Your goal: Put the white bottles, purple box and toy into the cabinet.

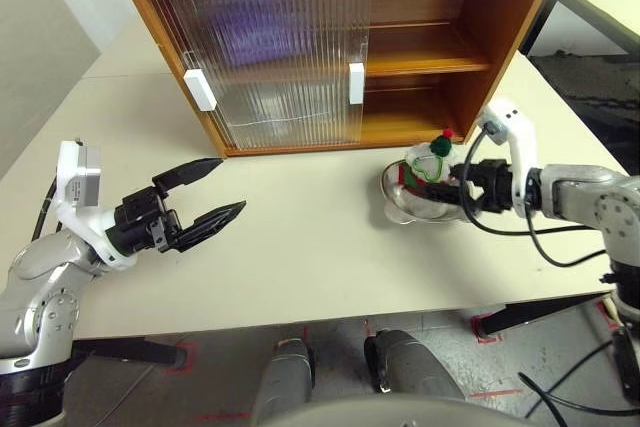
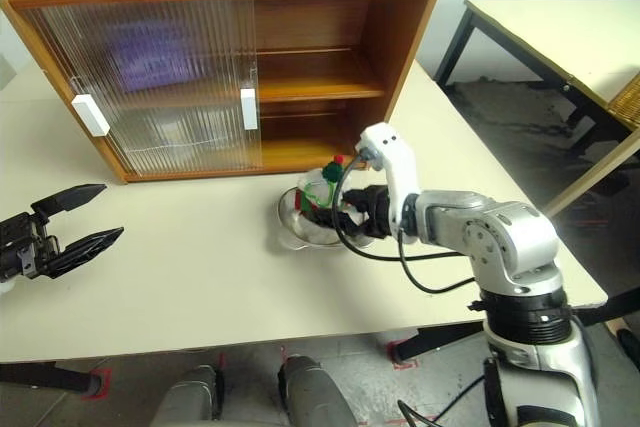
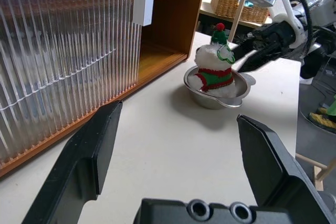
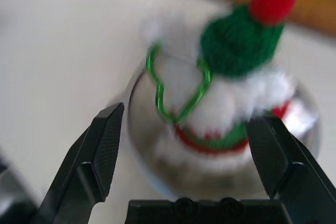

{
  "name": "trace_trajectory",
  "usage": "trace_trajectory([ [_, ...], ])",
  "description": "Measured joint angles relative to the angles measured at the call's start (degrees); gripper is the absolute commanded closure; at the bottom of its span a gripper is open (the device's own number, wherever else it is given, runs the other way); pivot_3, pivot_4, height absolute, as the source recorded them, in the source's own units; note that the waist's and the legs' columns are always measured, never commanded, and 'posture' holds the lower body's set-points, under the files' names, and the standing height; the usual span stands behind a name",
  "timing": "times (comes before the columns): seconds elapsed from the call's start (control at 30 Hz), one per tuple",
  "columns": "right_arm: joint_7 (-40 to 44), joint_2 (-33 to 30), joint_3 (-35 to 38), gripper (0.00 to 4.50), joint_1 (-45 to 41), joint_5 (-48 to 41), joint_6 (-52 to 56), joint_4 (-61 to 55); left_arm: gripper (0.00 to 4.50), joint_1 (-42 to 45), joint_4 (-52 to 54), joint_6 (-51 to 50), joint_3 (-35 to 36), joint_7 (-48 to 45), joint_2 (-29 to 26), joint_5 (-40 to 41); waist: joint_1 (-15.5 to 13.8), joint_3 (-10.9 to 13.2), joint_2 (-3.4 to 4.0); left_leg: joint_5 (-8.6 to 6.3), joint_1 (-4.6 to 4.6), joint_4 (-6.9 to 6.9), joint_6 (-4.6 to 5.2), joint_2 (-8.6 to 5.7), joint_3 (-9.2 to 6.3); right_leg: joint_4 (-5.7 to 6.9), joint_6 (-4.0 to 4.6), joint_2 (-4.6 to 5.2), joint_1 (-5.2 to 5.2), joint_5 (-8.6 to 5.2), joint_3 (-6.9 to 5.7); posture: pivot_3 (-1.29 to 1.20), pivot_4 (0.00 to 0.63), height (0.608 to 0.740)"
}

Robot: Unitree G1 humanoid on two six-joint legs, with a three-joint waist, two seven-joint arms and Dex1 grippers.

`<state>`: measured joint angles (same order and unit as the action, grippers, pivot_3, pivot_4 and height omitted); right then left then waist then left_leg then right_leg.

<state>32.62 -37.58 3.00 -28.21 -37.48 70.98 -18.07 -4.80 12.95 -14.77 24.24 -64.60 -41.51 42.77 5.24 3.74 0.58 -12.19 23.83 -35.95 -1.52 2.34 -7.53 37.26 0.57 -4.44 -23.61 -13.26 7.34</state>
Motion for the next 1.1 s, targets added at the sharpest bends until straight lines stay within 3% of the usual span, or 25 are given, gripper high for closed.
trace_trajectory([
  [0.27, -0.91, 1.16, -2.55, 0.03, -1.28, 1.99, -1.13, 0.37, 0.00, -0.01, 0.06, 0.74, 0.36, 0.05, -0.40, -0.09, -0.30, 0.00, 0.00, 0.00, 0.02, 0.01, 0.00, 0.00, -0.04, 0.00, 0.03, 0.00, -0.01, 0.00, -0.02, -0.13, 0.097, 0.740],
  [0.7, 2.86, -2.38, -7.12, 0.03, -0.28, 4.55, -4.09, -0.76, 0.00, 0.02, 0.05, 1.36, 0.41, 0.79, -0.40, -0.01, -0.53, 0.00, 0.00, -0.01, 0.02, 0.01, -0.01, 0.01, -0.03, -0.01, 0.05, 0.00, -0.01, 0.01, -0.02, -0.13, 0.098, 0.740],
  [0.8, 2.88, -2.25, -7.82, 0.63, -0.26, 5.23, -4.85, -0.03, 0.00, 0.68, 0.05, 1.36, 0.54, 1.18, -0.40, 0.18, -0.56, 0.00, -0.01, -0.01, 0.03, 0.01, -0.01, 0.01, -0.03, -0.01, 0.05, 0.00, -0.01, 0.01, -0.02, -0.13, 0.099, 0.740],
  [1.0, 3.19, -1.59, -7.75, 2.84, 0.07, 5.94, -5.68, 0.71, 0.00, 1.04, 0.06, 1.11, 1.57, 1.55, -0.45, 0.51, -0.55, 0.00, -0.01, -0.01, 0.02, 0.02, -0.01, 0.03, -0.02, -0.01, 0.06, -0.01, -0.03, 0.01, -0.02, -0.13, 0.101, 0.740],
  [1.1, 3.34, -1.52, -7.60, 3.73, 0.19, 5.94, -5.68, 0.75, 0.00, 1.14, 0.06, 0.88, 2.31, 1.55, -0.57, 0.78, -0.55, 0.00, -0.01, -0.01, 0.02, 0.02, -0.01, 0.03, -0.02, -0.01, 0.07, -0.01, -0.03, 0.01, -0.02, -0.13, 0.099, 0.740],
])
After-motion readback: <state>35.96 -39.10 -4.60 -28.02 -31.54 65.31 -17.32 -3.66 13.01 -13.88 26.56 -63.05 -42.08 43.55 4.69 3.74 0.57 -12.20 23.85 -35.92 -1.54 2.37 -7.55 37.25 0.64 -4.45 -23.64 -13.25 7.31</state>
